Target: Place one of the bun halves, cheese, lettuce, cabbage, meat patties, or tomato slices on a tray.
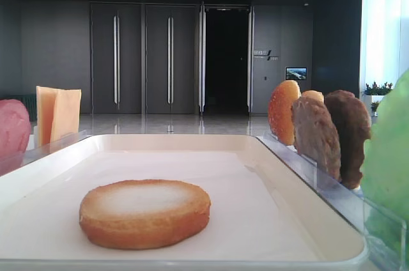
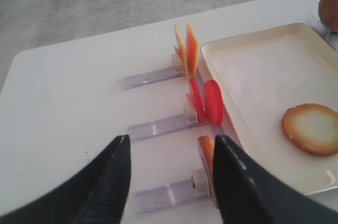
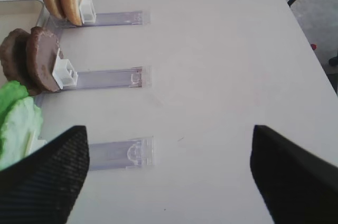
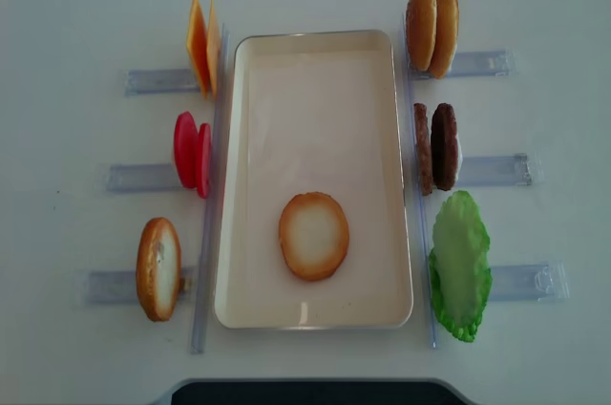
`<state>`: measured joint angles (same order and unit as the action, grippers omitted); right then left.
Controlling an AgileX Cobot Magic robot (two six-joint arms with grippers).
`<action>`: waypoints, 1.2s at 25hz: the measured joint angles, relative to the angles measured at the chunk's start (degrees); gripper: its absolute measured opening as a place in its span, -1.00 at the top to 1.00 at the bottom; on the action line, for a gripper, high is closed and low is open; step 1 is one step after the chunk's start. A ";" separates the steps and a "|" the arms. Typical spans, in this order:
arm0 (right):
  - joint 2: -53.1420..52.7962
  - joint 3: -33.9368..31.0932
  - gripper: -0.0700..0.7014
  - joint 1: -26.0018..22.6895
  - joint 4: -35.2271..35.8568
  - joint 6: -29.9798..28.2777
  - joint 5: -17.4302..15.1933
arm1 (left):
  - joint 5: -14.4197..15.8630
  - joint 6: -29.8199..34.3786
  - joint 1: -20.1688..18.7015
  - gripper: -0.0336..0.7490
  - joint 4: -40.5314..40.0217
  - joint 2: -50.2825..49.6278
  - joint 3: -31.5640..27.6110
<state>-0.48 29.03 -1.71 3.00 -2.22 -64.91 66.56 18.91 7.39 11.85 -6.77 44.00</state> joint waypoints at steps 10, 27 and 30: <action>0.00 0.00 -0.71 0.00 0.00 0.00 0.00 | 0.40 0.91 -1.99 -0.08 0.57 4.79 0.00; 0.00 0.00 -0.71 0.00 0.00 0.00 0.00 | -0.64 0.96 -2.04 -0.08 1.68 7.93 -16.24; 0.00 0.00 -0.71 0.00 0.00 0.00 0.00 | -0.71 -0.50 -2.04 -0.08 0.43 7.93 -16.60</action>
<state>-0.48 29.03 -1.71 3.00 -2.22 -64.91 65.85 18.41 5.36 12.29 1.16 27.40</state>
